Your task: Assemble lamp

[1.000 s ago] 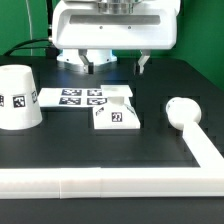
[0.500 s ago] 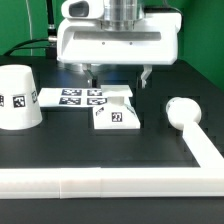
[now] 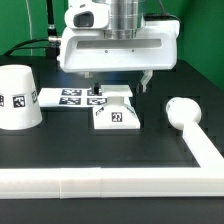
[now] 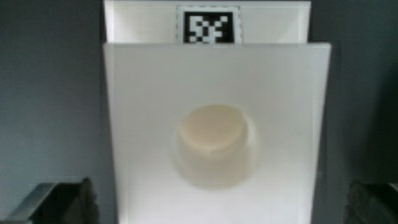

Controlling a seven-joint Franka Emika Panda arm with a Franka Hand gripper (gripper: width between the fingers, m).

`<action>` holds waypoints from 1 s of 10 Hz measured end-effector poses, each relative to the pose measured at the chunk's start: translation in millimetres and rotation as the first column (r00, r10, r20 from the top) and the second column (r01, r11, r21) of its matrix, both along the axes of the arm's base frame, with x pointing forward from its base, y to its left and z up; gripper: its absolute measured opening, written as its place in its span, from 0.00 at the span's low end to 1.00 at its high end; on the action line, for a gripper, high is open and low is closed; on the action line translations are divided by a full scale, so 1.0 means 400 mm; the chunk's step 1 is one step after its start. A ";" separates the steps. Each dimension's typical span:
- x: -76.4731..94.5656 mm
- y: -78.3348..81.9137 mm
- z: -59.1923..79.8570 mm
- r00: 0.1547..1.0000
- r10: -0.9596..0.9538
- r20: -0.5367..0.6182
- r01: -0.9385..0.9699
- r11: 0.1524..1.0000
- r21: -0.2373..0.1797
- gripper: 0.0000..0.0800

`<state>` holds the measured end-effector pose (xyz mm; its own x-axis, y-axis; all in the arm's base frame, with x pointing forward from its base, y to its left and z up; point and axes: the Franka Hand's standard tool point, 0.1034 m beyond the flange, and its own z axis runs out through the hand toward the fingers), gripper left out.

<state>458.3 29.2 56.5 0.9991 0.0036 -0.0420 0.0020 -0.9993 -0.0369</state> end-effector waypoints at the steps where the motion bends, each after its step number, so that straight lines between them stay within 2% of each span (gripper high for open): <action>1: -0.006 -0.003 -0.003 1.000 0.008 -0.002 -0.008 1.000 0.003 0.87; 3: -0.008 -0.001 -0.005 1.000 0.006 -0.004 -0.006 1.000 0.006 0.87; 4: -0.008 -0.001 -0.004 1.000 0.006 -0.003 -0.006 1.000 0.006 0.67; 10: -0.008 -0.001 -0.004 1.000 0.006 -0.003 -0.006 1.000 0.006 0.66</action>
Offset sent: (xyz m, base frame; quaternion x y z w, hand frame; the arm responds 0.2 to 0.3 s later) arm 0.0000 0.0000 0.0000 0.0000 0.0000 0.0000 1.0000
